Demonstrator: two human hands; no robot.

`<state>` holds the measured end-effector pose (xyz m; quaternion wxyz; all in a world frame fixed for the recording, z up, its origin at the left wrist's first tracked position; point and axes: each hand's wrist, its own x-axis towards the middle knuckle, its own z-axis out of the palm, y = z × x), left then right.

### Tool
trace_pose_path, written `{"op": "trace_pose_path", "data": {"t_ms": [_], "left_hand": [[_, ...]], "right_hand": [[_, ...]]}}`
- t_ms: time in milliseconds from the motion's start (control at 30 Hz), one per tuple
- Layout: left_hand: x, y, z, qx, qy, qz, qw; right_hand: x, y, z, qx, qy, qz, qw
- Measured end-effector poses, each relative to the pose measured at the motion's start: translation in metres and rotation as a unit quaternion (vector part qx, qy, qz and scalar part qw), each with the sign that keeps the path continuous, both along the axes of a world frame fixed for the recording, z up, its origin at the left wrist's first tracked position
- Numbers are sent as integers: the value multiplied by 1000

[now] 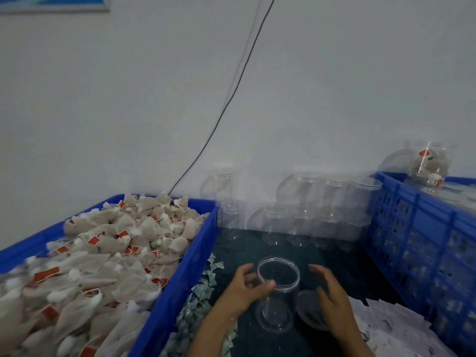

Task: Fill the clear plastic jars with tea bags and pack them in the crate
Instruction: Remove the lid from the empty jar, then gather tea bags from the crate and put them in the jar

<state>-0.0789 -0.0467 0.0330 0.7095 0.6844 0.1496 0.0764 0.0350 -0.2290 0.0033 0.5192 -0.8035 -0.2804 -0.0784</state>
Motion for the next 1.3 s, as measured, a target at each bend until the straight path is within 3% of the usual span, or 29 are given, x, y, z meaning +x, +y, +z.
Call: {"op": "trace_pose_path", "data": {"t_ms": [200, 367, 533, 667, 867, 1067, 1133, 1300], "left_hand": [[-8, 1, 44, 46, -49, 208, 976], [-15, 34, 86, 190, -68, 230, 952], [-47, 88, 97, 394, 60, 166, 902], [-76, 126, 80, 462, 166, 140, 860], [-73, 151, 41, 436, 185, 100, 875], [-58, 159, 38, 328, 149, 118, 925], [-58, 162, 35, 287, 133, 139, 938], [-57, 168, 29, 181, 67, 176, 965]], "right_hand": [[-33, 32, 73, 182, -33, -30, 982], [-65, 86, 128, 212, -19, 65, 975], [-81, 156, 130, 135, 65, 137, 979], [-78, 205, 112, 82, 104, 146, 980], [-56, 265, 88, -4, 97, 112, 989], [-33, 306, 78, -200, -42, 103, 973], [-31, 320, 79, -286, -90, 104, 948], [-21, 344, 76, -499, -173, 76, 846]]}}
